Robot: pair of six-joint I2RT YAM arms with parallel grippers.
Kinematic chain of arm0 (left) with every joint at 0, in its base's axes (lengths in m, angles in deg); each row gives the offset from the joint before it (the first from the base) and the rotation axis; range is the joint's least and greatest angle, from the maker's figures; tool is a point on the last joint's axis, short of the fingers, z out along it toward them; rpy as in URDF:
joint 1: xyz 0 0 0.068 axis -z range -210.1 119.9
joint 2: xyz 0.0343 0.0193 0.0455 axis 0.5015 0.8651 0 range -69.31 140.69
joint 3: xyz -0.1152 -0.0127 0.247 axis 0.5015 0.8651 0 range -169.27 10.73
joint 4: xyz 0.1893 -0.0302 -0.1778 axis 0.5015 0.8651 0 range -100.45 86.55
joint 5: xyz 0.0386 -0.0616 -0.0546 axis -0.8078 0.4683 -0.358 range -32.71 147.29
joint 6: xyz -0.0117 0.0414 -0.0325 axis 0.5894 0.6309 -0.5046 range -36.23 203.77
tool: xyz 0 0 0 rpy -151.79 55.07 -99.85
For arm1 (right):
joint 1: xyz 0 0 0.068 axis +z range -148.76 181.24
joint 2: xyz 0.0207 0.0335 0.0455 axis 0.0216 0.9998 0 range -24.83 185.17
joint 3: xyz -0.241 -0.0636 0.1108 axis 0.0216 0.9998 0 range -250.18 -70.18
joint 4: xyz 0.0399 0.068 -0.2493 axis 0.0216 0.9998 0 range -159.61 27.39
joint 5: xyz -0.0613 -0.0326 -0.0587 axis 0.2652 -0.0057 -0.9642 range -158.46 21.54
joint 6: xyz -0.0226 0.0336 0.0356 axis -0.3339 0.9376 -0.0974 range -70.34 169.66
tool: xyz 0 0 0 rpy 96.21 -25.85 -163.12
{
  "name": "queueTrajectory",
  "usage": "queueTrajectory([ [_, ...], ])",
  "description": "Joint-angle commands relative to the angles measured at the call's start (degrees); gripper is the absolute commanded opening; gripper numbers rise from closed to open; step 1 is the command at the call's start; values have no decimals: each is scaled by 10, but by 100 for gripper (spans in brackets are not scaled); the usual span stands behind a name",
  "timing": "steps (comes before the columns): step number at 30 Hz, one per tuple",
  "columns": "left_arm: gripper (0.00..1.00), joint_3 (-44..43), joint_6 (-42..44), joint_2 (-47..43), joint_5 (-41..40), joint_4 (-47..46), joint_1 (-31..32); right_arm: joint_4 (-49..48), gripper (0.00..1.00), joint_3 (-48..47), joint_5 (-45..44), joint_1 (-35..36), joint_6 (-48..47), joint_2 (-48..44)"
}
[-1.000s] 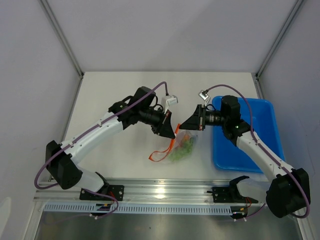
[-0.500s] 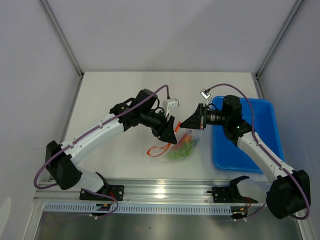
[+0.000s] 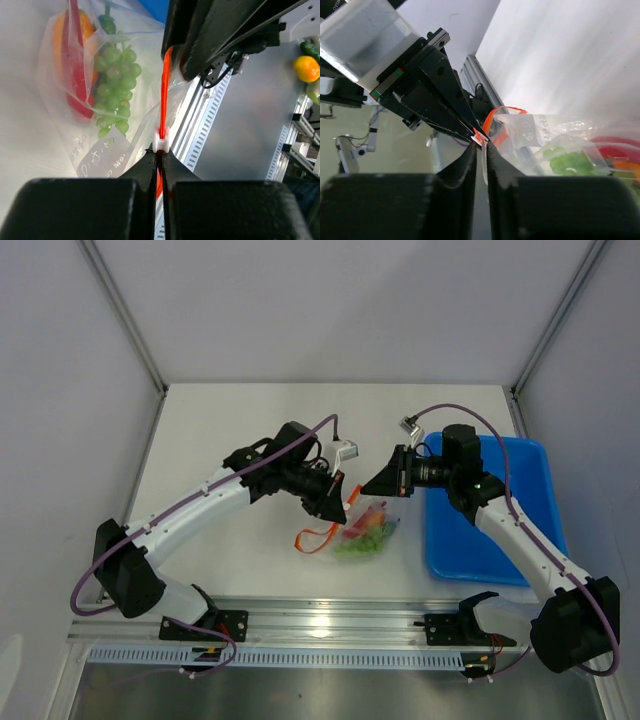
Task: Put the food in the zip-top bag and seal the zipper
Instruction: Zip the zipper food storage bag at the center of the board.
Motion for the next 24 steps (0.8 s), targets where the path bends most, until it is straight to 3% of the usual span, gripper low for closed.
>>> queueTrajectory([
  [1,0,-35,33,1,-23,24,3,99,18,-64,-5,0,-106,6],
  [6,1,-69,64,12,-17,70,3,197,40,-101,11,-2,-202,15],
  [8,0,-86,75,15,-16,81,3,216,43,-116,23,-3,-238,25],
  [12,0,-101,90,14,-2,105,3,254,44,-144,51,-2,-286,53],
  [24,1,-95,101,17,32,117,3,215,38,-198,133,3,-320,121],
])
